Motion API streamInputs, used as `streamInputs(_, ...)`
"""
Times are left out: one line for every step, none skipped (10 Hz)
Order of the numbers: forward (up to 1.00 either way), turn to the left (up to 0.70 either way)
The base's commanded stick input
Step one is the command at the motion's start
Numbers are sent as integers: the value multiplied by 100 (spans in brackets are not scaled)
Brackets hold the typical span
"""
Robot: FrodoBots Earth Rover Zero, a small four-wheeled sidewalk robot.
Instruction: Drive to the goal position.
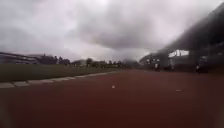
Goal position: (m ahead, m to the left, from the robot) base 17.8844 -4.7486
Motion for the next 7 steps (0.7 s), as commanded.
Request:
streamInputs(50,2)
streamInputs(50,2)
streamInputs(50,2)
streamInputs(50,2)
streamInputs(50,2)
streamInputs(50,2)
streamInputs(50,2)
